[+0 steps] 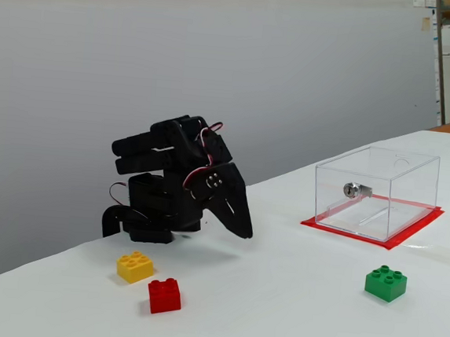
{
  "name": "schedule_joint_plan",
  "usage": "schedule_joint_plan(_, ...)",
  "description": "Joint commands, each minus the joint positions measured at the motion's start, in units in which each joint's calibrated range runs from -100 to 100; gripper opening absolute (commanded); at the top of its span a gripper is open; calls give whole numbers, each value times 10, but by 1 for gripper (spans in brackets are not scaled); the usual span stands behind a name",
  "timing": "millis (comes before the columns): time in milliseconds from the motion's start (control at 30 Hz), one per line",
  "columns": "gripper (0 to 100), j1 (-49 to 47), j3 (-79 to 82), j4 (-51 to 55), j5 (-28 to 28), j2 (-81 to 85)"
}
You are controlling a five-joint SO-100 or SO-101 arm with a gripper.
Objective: Pick the green lego brick and place it into the transparent box
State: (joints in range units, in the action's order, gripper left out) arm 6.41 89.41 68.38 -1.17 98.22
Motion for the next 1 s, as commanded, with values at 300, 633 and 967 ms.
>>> schedule_joint_plan(300,2,-5,-307,-85,5,-362)
schedule_joint_plan(633,2,-65,-502,-136,50,-579)
schedule_joint_plan(967,2,-110,-651,-173,52,-746)
